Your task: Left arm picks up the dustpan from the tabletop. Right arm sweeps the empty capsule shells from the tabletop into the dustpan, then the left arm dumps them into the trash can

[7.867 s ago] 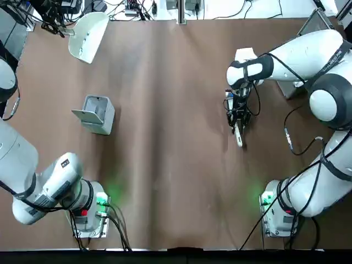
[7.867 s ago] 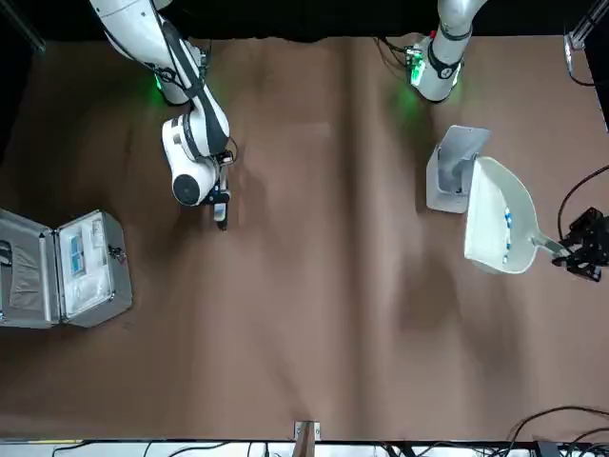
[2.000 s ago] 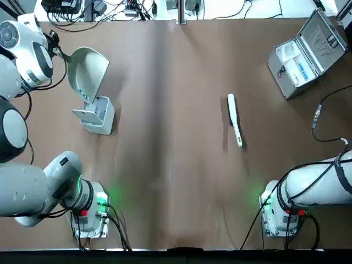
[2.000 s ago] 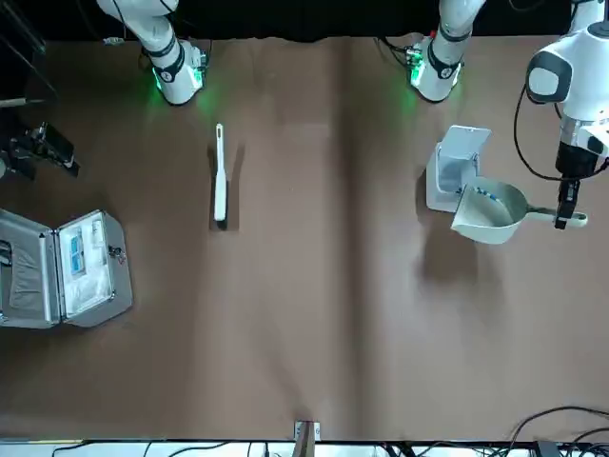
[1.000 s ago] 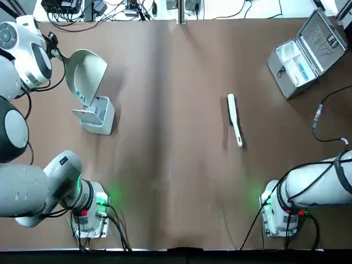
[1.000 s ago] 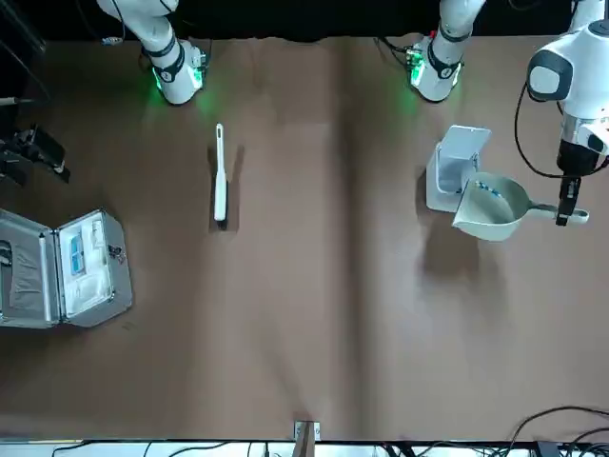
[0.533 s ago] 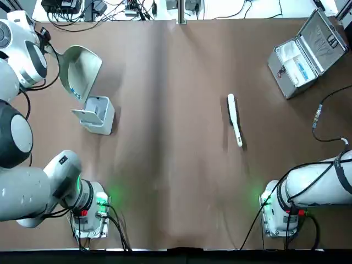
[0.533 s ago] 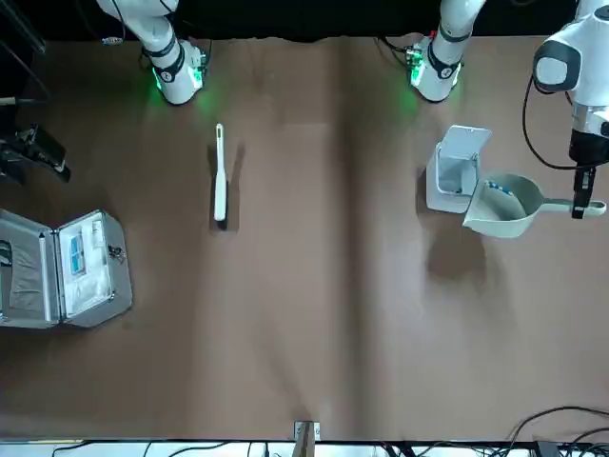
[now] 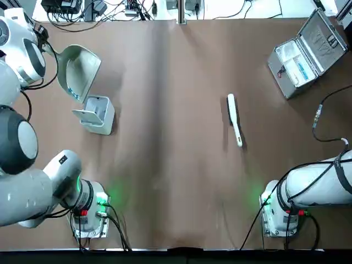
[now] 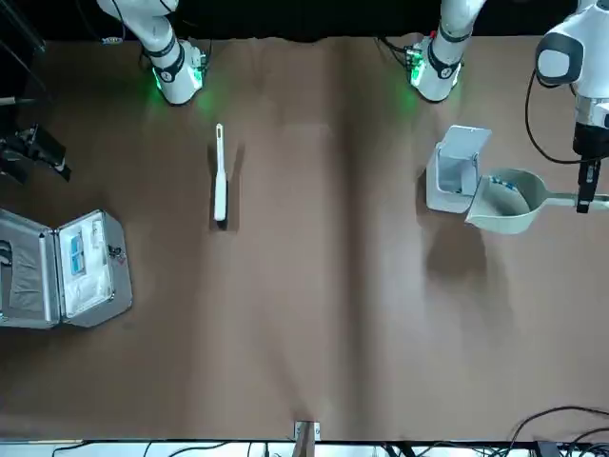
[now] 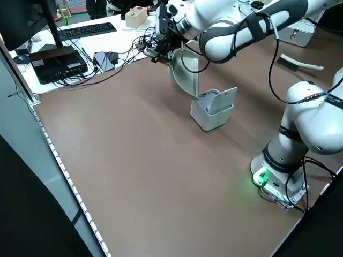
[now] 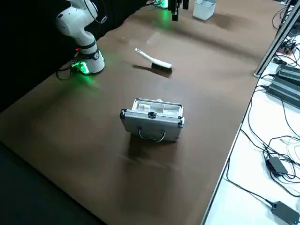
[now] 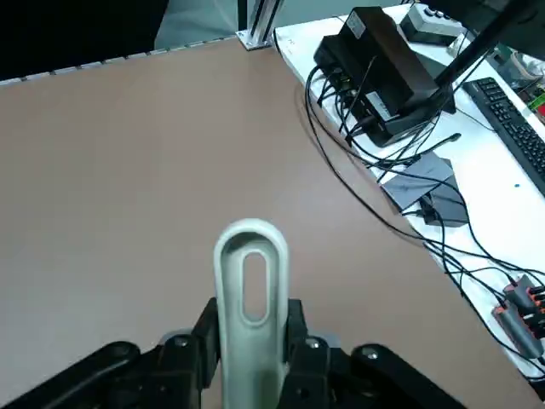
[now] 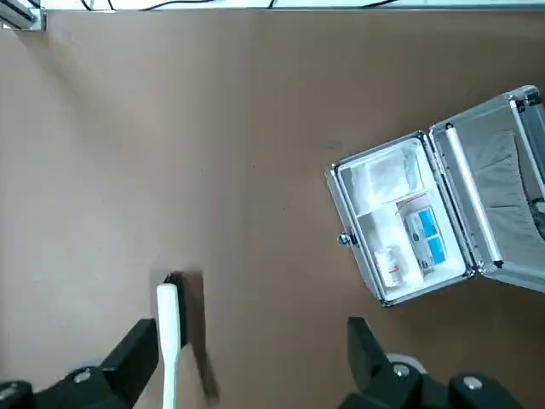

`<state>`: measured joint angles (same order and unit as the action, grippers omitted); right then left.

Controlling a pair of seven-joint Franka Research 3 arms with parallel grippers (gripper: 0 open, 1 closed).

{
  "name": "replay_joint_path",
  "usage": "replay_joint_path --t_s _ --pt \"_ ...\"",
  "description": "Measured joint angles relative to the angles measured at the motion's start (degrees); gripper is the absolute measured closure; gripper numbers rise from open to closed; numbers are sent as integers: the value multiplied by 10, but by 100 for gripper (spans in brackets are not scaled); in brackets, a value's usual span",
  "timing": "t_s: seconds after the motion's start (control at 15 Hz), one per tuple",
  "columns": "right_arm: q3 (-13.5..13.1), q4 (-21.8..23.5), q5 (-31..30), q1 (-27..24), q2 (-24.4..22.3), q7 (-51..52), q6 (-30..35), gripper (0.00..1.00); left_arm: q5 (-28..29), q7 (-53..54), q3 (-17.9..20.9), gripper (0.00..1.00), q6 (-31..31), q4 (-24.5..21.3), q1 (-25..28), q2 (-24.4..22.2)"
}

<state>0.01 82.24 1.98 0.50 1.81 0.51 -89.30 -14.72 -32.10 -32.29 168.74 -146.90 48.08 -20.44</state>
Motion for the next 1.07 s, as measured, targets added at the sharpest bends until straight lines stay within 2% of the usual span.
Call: replay_joint_path --t_s 0.27,0.53,0.87,1.07 --pt "0 0 0 0 0 0 0 2 0 -3 -1 66 -13 -20 1 -33" --pt "0 0 0 0 0 0 0 2 0 -10 -3 66 -13 -32 1 -45" --pt "0 0 0 -1 0 0 0 2 0 -78 -57 66 -4 -34 5 -53" --pt "0 0 0 -1 0 0 0 2 0 -80 -75 66 0 -37 30 -67"
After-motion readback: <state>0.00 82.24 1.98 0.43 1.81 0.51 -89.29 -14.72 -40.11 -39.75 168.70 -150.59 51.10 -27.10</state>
